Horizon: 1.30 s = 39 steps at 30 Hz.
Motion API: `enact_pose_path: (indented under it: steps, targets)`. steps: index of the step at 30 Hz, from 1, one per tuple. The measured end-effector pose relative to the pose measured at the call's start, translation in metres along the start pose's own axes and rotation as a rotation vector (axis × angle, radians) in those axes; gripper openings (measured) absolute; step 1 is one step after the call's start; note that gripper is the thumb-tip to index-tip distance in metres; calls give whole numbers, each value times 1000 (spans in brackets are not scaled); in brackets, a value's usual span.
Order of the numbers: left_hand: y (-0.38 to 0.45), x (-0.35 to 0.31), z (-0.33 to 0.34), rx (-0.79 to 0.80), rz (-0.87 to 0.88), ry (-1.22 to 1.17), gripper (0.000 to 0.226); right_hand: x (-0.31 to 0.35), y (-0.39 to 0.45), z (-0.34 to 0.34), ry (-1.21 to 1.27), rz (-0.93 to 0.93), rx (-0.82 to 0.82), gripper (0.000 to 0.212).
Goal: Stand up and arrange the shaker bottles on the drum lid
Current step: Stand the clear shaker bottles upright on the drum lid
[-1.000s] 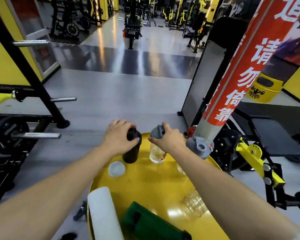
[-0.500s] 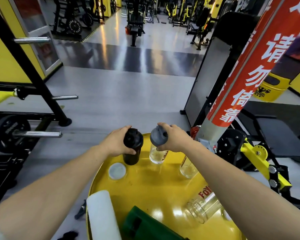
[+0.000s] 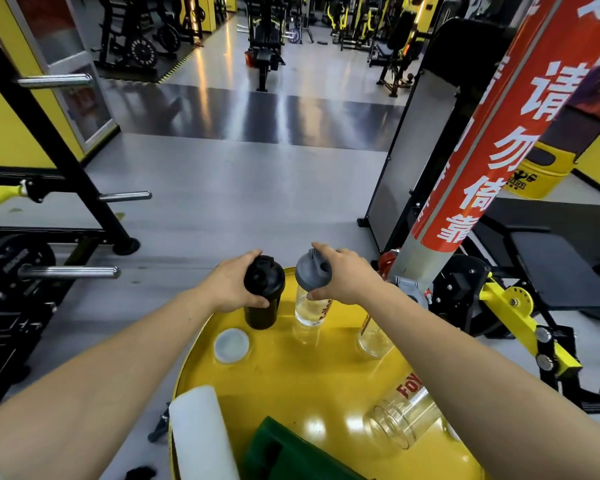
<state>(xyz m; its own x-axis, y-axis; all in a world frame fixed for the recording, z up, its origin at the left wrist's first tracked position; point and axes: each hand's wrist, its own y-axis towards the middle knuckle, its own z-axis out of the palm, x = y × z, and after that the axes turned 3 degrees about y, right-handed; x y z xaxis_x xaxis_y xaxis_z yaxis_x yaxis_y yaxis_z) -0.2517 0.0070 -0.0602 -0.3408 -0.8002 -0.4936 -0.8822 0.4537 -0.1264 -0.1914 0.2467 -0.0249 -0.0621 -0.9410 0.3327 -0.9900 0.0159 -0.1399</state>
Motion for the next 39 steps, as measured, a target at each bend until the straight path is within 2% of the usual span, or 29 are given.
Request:
enact_pose_path:
  steps: [4,8,10,14,17,19,23,28,36,39]
  targets:
    - [0,0,1,37,-9,17,128,-1,-2,-3,-12,-1,28,122]
    - [-2,-11,-5,-50,30,95,122,-3,-12,-19,-17,-5,47,124]
    - [-2,-24,-11,-112,69,112,110,-7,-19,-34,-6,-19,47,117]
    - [-1,-54,-21,-249,188,98,60,-27,-40,-71,-18,-52,-42,78]
    - [-1,-68,-20,-258,205,88,38,-53,-60,-87,-73,12,-76,66]
    - [0,-76,-17,-231,187,93,33,-68,-73,-86,-144,87,7,69]
    - [1,-89,-8,-221,208,94,26,-82,-86,-71,-193,159,152,90]
    - [0,-101,1,-175,220,100,26,-92,-87,-45,-188,178,90,114]
    - [-10,-97,9,-187,219,103,26,-100,-63,-42,-46,65,-20,110]
    - [-16,-94,10,-184,206,117,29,-98,-47,-43,-27,59,-5,110]
